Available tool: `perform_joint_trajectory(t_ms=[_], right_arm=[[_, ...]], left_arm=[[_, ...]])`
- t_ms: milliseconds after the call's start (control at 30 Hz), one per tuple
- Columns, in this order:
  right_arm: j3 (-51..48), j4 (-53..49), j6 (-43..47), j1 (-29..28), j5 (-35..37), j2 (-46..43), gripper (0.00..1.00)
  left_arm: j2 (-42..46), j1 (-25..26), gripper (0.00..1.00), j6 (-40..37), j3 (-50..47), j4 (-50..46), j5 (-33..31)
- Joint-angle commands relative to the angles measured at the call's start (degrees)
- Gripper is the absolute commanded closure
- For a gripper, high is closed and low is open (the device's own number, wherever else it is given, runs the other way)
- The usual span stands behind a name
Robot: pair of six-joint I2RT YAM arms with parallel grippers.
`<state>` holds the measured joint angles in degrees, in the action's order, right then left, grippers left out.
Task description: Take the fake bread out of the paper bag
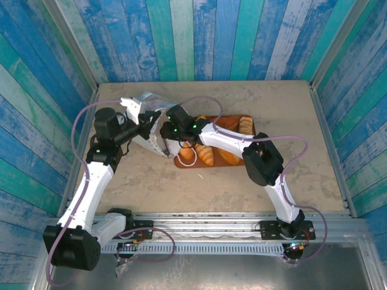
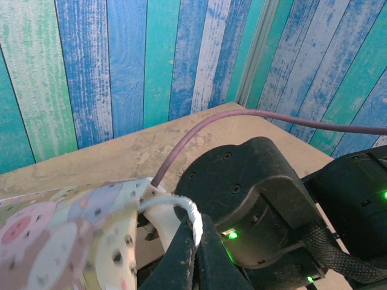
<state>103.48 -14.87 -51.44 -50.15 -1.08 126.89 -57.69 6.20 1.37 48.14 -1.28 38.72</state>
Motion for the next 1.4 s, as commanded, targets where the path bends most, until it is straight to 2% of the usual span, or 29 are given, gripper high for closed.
perform_joint_trajectory(t_ms=[0, 100, 233, 467, 600, 1067, 1367], right_arm=[[2.8, -2.76, 0.97, 0.4, 0.58, 2.2, 0.46], [2.46, -3.04, 3.25, 0.3, -0.54, 2.23, 0.46], [-2.32, 1.44, 7.01, -0.23, -3.52, 0.4, 0.47], [-12.51, 8.69, 14.25, -2.87, -0.64, -4.57, 0.45], [-16.29, 13.67, 16.73, -3.22, -2.16, -5.25, 0.45], [-13.39, 12.55, 20.82, -5.9, -2.26, -2.79, 0.5], [-16.03, 16.27, 21.39, -7.59, -2.08, -2.15, 0.45]], left_arm=[[-0.14, -0.28, 1.0, 0.57, -0.66, 1.8, 1.61], [-0.14, -0.16, 1.0, 0.48, -0.71, 1.65, 1.05], [-0.14, -0.19, 1.0, 0.94, -0.74, 1.91, -0.14], [0.1, -0.22, 1.0, 2.36, -0.53, 2.76, -2.06], [0.47, -0.24, 1.0, 1.56, -0.17, 2.08, -2.94], [1.52, -0.23, 1.0, -0.92, 0.4, -0.48, -3.26], [2.22, -0.22, 1.0, -1.19, 0.09, -0.45, -2.97]])
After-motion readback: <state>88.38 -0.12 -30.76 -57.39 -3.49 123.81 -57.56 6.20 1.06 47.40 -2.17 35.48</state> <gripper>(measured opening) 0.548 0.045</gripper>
